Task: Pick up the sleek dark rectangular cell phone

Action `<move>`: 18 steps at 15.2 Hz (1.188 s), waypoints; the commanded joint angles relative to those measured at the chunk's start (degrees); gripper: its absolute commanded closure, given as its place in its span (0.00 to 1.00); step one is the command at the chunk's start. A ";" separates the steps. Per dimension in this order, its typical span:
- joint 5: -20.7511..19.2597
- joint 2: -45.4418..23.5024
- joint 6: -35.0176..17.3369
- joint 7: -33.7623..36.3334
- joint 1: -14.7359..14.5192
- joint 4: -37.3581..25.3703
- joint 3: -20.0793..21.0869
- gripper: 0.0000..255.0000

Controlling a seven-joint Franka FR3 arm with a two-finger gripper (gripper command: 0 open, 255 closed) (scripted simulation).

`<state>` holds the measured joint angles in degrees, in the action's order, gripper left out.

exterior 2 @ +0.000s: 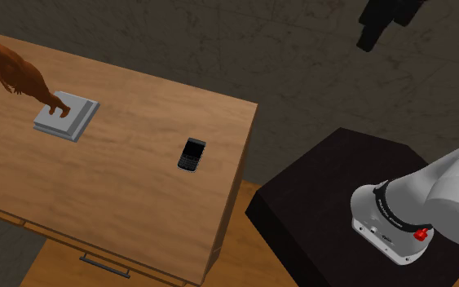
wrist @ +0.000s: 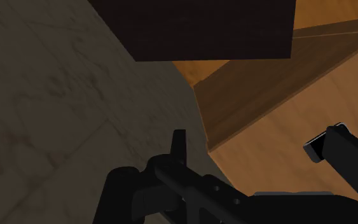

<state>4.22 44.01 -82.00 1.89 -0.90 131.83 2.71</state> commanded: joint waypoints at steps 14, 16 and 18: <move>12.10 -4.62 -22.55 23.37 -0.28 14.01 16.02 0.00; 13.58 -7.16 -26.60 26.89 -0.13 14.76 18.79 0.00; 14.74 -10.21 -30.76 30.46 0.16 15.11 21.58 0.00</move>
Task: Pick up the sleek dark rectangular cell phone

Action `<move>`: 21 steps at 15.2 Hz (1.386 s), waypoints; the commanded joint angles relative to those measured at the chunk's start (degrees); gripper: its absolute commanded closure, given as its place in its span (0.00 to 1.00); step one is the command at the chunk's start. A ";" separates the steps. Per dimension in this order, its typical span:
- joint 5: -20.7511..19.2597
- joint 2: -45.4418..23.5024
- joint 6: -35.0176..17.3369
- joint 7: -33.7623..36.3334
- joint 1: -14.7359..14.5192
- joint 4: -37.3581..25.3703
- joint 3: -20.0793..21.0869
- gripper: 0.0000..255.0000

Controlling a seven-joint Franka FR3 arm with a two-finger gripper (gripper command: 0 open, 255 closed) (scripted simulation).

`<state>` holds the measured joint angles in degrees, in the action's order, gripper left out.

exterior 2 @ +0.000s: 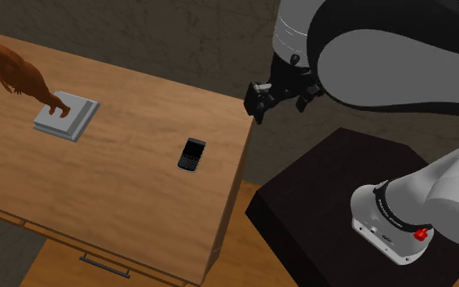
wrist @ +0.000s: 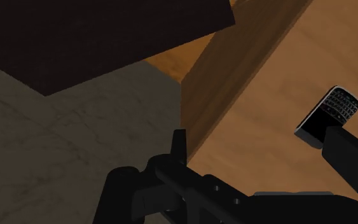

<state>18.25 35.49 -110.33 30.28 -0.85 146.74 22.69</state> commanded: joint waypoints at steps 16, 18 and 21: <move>-20.94 -42.22 -33.05 45.21 7.25 -10.51 19.22 0.00; -27.68 -48.17 -34.66 52.55 4.94 -13.65 16.94 0.00; -34.94 -55.91 -36.13 61.23 -0.13 -19.03 11.94 0.00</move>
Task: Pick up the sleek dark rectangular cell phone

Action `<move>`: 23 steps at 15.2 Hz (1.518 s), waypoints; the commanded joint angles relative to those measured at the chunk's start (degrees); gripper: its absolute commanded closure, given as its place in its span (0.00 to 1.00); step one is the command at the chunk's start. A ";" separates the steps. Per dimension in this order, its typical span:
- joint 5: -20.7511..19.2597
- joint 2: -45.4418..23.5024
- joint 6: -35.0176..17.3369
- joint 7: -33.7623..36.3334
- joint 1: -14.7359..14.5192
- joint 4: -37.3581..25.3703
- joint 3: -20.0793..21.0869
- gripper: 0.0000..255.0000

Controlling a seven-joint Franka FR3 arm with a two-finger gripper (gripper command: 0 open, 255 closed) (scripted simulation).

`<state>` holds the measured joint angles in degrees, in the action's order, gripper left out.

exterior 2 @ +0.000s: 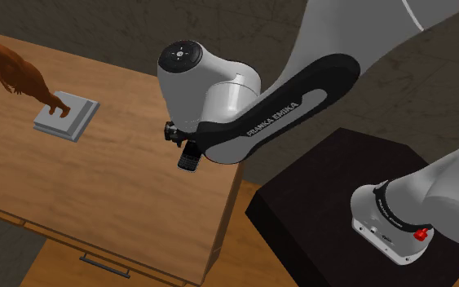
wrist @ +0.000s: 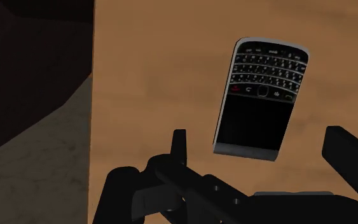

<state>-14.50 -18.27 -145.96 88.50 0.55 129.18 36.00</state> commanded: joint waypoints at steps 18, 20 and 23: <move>-8.64 -10.18 -5.00 8.78 -6.61 -4.57 -7.25 1.00; -8.62 -10.15 -4.99 8.76 -6.59 -4.55 -7.23 1.00; -7.53 -8.80 -3.95 8.04 -5.82 -4.29 -6.22 1.00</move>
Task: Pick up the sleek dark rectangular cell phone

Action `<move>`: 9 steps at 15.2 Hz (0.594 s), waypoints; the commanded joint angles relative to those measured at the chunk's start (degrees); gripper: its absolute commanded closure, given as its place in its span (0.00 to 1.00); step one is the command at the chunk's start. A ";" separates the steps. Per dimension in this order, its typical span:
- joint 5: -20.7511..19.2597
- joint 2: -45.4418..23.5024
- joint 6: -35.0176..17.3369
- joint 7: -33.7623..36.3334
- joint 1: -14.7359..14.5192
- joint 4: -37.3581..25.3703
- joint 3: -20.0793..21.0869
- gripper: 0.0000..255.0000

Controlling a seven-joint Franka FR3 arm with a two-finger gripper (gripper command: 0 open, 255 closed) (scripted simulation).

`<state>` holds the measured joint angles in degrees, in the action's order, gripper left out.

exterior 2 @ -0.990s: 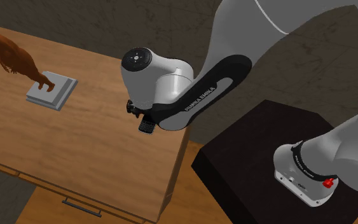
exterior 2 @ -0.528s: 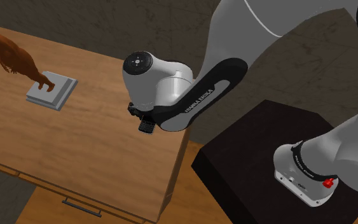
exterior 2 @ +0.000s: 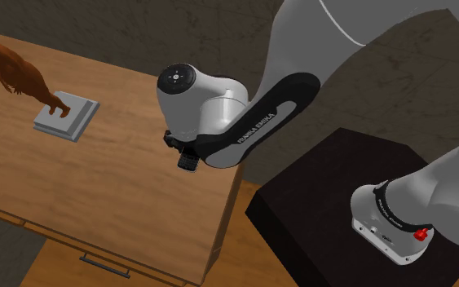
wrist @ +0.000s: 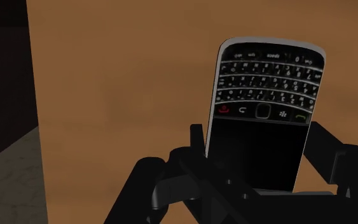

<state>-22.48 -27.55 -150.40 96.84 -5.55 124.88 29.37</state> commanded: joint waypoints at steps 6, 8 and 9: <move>3.96 4.48 3.77 -2.62 2.54 0.42 3.32 1.00; 5.18 5.79 4.90 -3.42 3.23 0.45 4.22 1.00; 5.79 6.45 5.48 -3.82 3.57 0.44 4.65 1.00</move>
<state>-17.38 -21.86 -145.51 93.47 -2.39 125.23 33.53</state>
